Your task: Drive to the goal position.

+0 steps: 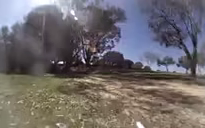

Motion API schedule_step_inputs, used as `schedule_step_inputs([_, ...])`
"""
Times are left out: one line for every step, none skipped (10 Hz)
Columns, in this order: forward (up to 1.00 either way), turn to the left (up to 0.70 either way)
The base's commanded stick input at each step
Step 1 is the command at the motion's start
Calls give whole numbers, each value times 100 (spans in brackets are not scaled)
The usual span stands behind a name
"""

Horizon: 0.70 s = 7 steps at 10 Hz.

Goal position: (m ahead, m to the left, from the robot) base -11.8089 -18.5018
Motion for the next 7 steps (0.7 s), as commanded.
schedule_step_inputs([100, -27])
schedule_step_inputs([100, -27])
schedule_step_inputs([100, -27])
schedule_step_inputs([100, -27])
schedule_step_inputs([100, -27])
schedule_step_inputs([100, -27])
schedule_step_inputs([100, -27])
